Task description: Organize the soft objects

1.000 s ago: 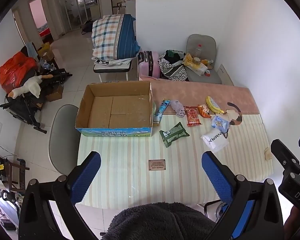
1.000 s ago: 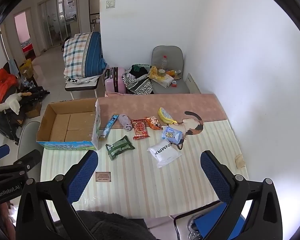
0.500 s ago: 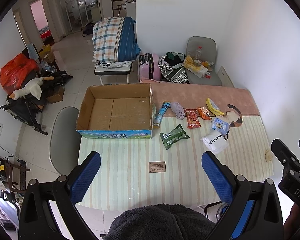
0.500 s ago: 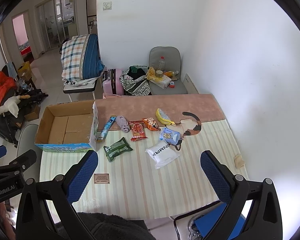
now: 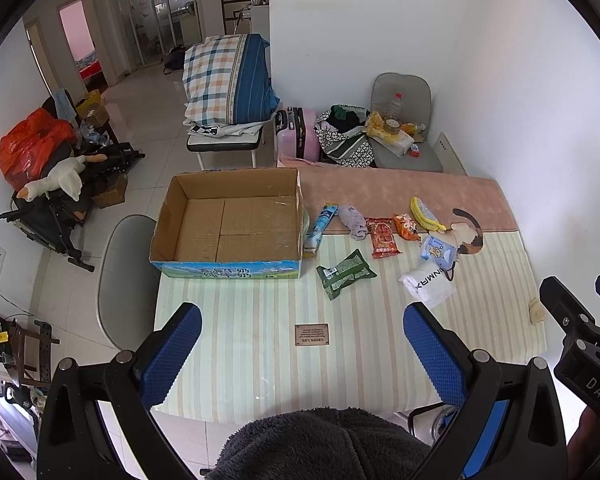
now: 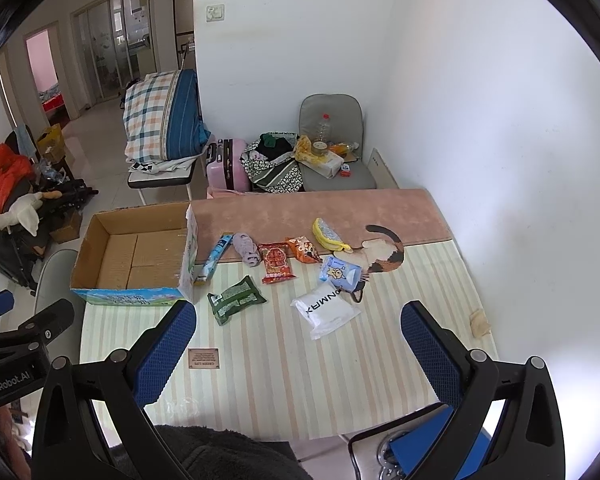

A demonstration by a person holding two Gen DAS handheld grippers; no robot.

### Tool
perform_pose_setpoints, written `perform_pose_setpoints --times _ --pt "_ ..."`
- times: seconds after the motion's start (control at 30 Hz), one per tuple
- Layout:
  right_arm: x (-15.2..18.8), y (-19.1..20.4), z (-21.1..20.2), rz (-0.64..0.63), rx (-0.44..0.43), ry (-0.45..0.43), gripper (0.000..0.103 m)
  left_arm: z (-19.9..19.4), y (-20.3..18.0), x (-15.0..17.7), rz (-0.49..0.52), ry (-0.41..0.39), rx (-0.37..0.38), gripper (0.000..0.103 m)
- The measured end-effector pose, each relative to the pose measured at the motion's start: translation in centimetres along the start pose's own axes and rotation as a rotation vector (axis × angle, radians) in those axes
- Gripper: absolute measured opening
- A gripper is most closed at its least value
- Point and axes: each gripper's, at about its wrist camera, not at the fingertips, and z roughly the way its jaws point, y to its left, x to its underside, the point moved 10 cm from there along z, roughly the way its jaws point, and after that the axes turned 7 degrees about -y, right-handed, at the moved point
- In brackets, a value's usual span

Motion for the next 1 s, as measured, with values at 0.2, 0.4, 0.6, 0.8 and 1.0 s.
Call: perform_pose_setpoints --times 0.2,0.4,0.6,0.8,1.0 --pt "-0.14 -0.01 0.1 -0.006 0.005 -0.005 0.103 0.07 -0.11 -0.14 -0.001 -0.003 0.0 0.103" --pt "-0.19 0.04 0.04 -0.007 0.005 -0.006 0.103 -0.05 -0.11 -0.13 0.0 -0.003 0.001 0.103" --pt "-0.17 0.02 0.03 -0.005 0.007 -0.005 0.103 -0.06 -0.17 -0.35 0.002 -0.008 0.004 0.103" --pt "-0.18 -0.04 0.07 -0.005 0.006 -0.006 0.103 -0.11 -0.34 -0.14 0.003 -0.007 0.007 0.103" --pt "-0.19 -0.02 0.01 -0.005 0.006 -0.007 0.103 -0.21 -0.28 0.01 0.004 -0.008 0.007 0.103"
